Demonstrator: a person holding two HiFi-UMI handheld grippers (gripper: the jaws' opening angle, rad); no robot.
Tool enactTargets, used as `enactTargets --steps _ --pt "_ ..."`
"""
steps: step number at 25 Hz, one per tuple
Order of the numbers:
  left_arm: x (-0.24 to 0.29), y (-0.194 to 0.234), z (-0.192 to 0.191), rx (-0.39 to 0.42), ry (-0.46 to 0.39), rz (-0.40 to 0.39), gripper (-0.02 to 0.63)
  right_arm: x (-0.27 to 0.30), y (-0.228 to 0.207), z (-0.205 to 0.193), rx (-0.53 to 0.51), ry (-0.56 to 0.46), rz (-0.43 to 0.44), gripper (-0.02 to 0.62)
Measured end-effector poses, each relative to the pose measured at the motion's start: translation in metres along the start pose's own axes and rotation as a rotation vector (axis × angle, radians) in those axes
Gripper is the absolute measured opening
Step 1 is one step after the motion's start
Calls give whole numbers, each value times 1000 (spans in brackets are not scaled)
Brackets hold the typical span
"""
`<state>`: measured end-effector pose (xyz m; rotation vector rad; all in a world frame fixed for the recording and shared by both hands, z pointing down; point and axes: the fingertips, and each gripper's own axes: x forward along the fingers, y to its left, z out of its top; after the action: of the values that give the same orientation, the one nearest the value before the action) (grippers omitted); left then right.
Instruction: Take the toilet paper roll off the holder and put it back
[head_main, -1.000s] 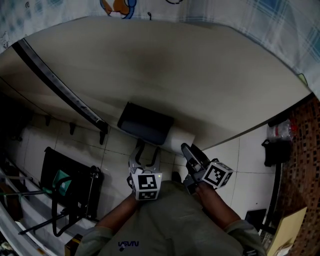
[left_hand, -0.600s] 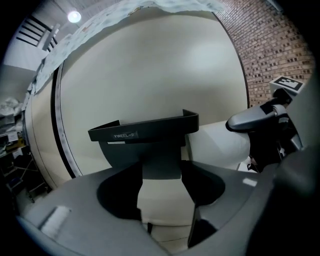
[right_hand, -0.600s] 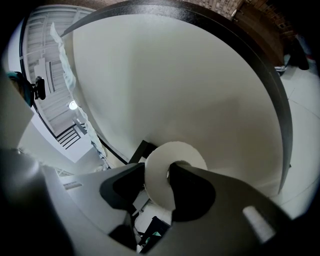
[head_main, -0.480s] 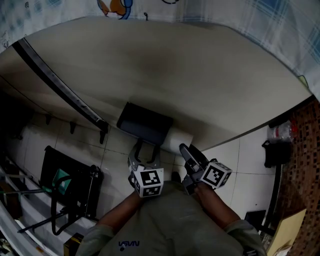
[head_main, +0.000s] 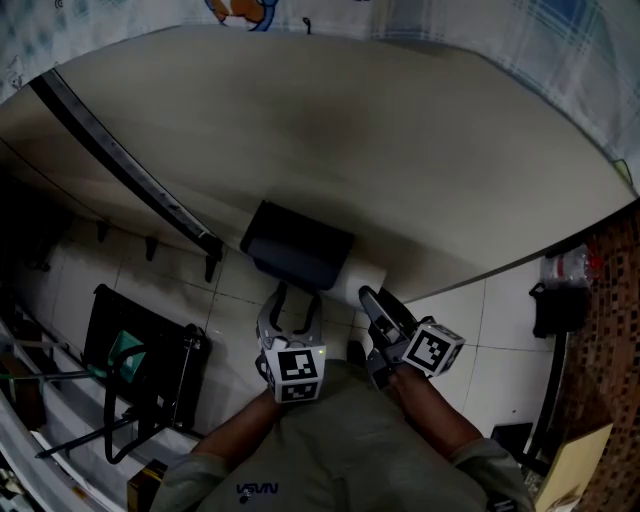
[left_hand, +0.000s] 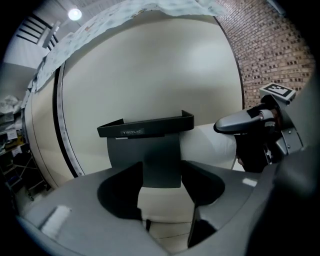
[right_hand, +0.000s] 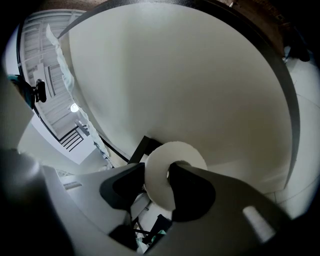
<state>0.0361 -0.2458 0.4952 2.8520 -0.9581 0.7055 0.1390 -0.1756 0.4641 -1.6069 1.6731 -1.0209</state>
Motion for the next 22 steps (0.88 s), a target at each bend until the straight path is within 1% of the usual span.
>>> enactTargets --steps 7,12,17,22 --pt "-4 2 0 2 -10 -17 244 2 0 -1 15 -4 -4 155" --pt "-7 3 1 14 -13 -26 244 1 6 -5 30 2 20 153" --pt "-8 2 1 19 -16 -34 244 3 5 -15 48 21 18 153" --pt "-9 1 1 26 -20 -38 245 14 6 -17 61 14 33 153"
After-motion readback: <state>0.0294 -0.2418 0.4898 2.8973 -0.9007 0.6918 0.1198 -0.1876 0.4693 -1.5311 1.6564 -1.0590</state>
